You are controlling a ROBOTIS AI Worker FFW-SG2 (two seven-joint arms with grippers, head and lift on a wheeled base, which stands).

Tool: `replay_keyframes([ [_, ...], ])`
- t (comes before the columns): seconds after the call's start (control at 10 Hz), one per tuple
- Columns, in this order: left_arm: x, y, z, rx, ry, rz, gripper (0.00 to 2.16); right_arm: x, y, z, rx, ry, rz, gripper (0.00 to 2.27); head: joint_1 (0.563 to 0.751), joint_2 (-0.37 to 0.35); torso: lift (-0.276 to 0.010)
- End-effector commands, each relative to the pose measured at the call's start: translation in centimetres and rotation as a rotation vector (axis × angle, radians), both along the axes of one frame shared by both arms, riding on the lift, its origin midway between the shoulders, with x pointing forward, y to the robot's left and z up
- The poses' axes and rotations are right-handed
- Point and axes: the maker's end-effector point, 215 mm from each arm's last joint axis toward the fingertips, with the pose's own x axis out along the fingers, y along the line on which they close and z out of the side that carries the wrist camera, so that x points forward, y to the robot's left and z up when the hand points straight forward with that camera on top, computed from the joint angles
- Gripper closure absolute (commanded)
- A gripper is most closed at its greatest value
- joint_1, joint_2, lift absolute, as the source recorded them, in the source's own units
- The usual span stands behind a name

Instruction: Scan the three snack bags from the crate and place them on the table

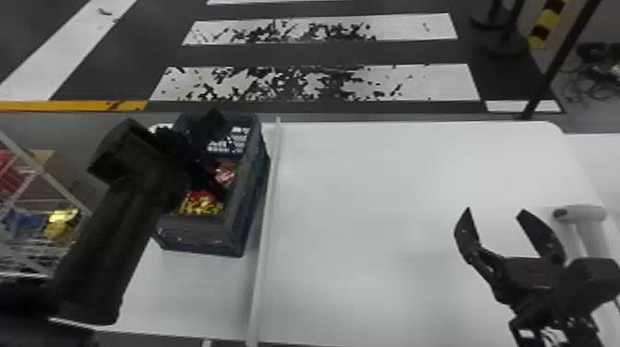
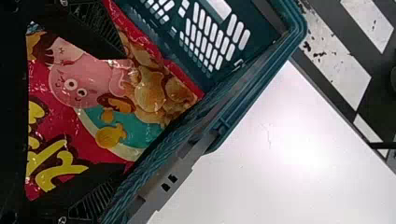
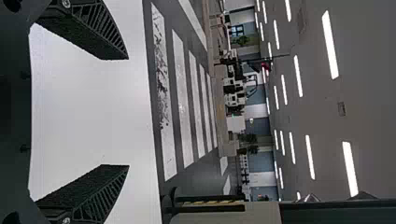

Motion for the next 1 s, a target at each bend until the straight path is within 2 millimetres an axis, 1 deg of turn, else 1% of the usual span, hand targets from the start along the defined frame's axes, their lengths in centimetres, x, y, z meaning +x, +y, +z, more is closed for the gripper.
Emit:
replay_keyframes([
  [0.0,-0.7,0.4,-1.1,0.033,0.024,-0.019,0.05,0.1,0.1,-0.2,-0.003,0.007,0.004,0.05,0.695,0.092,-0.062],
  [0.1,-1.3,0.9,-2.0,0.061,0.047,-0.030,0.03,0.2,0.3,-0.2,-0.002,0.008,0.009,0.05,0.695,0.095,-0.062],
  [0.3,-2.2,1.2,-3.6,0.086,0.073,-0.044,0.00,0.3,0.4,-0.4,-0.004,0.016,0.012,0.05,0.695,0.108,-0.062],
  [0.4,-2.5,1.1,-4.5,0.100,0.082,-0.054,0.00,0.3,0.3,-0.5,-0.005,0.017,0.011,0.05,0.695,0.110,-0.062],
  [0.5,-2.6,0.6,-5.0,0.086,0.077,-0.074,0.02,0.3,0.4,-0.7,-0.005,0.020,0.015,0.05,0.695,0.113,-0.062],
  [0.6,-2.8,-0.2,-5.3,0.062,0.085,-0.098,0.52,0.3,0.5,-1.0,-0.005,0.025,0.016,0.05,0.695,0.110,-0.062],
  [0.7,-2.9,-0.6,-5.6,0.052,0.082,-0.116,1.20,0.2,0.5,-1.2,0.000,0.030,0.017,0.05,0.695,0.103,-0.062],
  [0.8,-3.2,-0.7,-5.8,0.044,0.093,-0.115,1.43,0.3,0.4,-1.3,0.001,0.031,0.016,0.05,0.695,0.100,-0.062],
  [0.9,-3.5,-0.9,-5.8,0.025,0.102,-0.113,2.12,0.2,0.4,-1.5,0.001,0.034,0.015,0.05,0.695,0.094,-0.062],
])
